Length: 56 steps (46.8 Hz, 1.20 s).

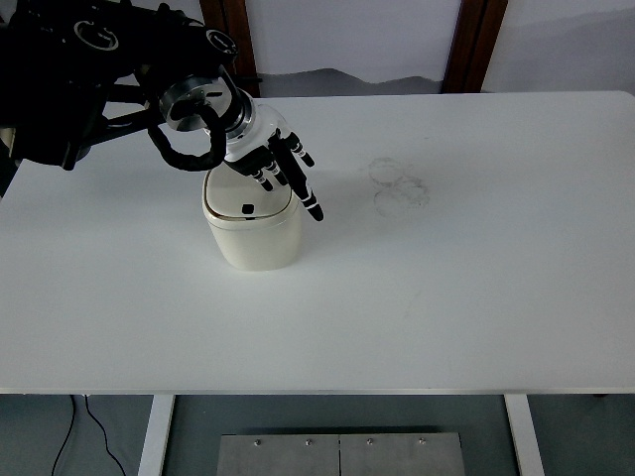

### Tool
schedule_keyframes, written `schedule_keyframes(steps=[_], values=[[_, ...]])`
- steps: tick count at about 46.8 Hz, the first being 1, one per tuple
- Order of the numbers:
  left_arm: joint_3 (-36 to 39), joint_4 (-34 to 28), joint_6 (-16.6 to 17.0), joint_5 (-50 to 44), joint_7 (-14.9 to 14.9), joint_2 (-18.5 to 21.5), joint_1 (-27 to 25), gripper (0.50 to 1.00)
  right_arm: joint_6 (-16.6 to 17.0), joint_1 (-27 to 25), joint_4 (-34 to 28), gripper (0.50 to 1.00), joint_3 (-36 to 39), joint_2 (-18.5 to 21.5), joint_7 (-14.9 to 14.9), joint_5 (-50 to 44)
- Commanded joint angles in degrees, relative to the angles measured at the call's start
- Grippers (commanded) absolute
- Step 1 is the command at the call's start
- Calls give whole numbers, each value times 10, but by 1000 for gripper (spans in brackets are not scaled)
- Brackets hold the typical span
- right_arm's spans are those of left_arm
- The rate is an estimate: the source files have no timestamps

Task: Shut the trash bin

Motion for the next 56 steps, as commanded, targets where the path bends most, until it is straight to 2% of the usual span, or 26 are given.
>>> schedule_keyframes(steps=[1,28,56], values=[[0,-3,0,0,0,3,-2,1000,0,0,-1,995,0,0,0,0],[8,-54,1,0,0,56,-31,1000,0,1,0,995,0,0,-14,0],[18,-57,4,0,0,57,-18,1000,0,1,0,995,0,0,-14,0]])
